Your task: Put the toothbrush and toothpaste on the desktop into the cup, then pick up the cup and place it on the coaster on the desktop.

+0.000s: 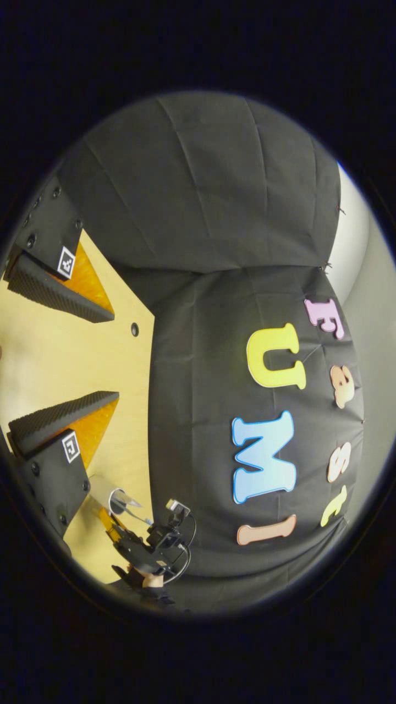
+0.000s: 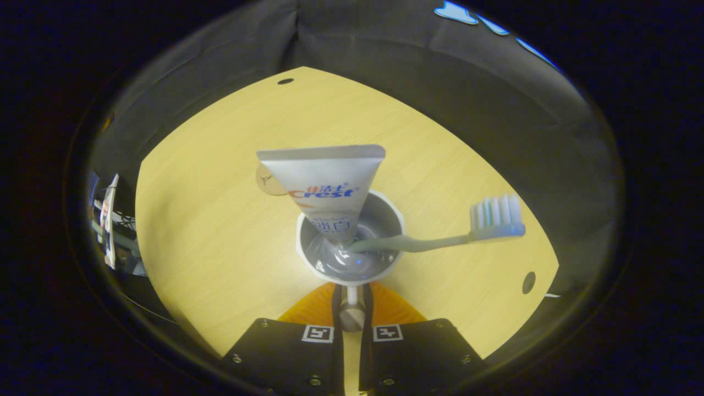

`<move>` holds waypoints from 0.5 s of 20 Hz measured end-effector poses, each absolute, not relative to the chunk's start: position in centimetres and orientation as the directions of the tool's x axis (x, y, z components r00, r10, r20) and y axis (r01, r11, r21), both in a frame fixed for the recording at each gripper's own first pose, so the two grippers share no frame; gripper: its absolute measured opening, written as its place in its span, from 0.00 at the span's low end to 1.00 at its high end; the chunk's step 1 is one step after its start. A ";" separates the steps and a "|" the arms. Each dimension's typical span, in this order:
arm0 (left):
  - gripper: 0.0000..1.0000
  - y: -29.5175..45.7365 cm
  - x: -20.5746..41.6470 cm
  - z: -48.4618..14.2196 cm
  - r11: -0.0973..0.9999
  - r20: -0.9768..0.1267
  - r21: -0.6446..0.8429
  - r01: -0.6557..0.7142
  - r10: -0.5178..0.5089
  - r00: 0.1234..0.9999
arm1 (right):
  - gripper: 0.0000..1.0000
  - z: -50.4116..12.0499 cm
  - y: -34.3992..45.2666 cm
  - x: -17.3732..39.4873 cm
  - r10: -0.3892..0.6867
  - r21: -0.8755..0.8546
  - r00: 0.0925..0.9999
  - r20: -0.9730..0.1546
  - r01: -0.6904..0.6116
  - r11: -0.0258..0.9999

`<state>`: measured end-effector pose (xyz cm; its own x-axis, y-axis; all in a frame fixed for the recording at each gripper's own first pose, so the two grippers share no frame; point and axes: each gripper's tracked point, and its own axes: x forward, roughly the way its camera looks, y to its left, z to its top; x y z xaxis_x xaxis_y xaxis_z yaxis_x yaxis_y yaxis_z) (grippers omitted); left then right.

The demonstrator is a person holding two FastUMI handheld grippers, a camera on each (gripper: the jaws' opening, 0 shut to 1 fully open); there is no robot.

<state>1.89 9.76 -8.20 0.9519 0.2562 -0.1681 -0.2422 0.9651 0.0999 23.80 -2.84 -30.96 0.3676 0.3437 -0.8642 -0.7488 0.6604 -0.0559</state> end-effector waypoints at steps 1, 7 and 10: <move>0.85 9.7 1.9 -8.2 0.965 -0.167 0.099 -0.241 0.255 0.952 | 0.11 -30.9 -2.8 23.9 0.348 -0.054 0.372 -0.861 -0.745 0.665; 0.85 9.3 1.7 -7.8 0.968 -0.154 0.104 -0.228 0.242 0.958 | 0.11 -30.7 -2.5 23.9 0.369 -0.049 0.388 -0.845 -0.742 0.668; 0.83 9.4 1.3 -7.7 0.968 -0.148 0.105 -0.228 0.242 0.959 | 0.11 -30.6 -2.3 23.9 0.399 -0.029 0.388 -0.831 -0.746 0.665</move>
